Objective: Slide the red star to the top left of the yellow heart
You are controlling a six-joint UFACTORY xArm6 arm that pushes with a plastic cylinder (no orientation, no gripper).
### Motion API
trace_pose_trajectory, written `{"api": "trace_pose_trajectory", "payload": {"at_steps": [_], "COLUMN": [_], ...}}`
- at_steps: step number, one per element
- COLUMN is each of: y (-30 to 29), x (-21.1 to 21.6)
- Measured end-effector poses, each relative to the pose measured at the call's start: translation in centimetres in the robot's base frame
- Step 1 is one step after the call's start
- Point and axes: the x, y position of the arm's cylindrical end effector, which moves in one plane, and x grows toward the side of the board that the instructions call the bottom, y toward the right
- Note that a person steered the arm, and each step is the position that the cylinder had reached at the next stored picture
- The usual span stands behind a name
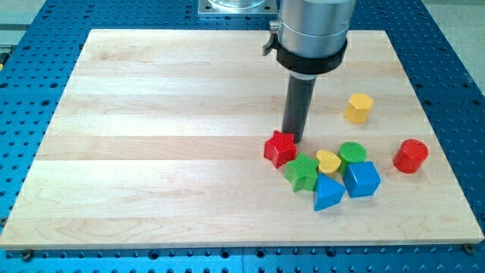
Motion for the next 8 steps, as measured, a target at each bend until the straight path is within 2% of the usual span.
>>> {"api": "trace_pose_trajectory", "payload": {"at_steps": [1,2,3,4,5,6,7,8], "y": [2.1,2.9,1.0,-4.8,-7.5,-7.3,-4.3,-3.8], "x": [0.4,-2.5,-6.6,-7.0,-2.8,2.4,1.5,1.1]}}
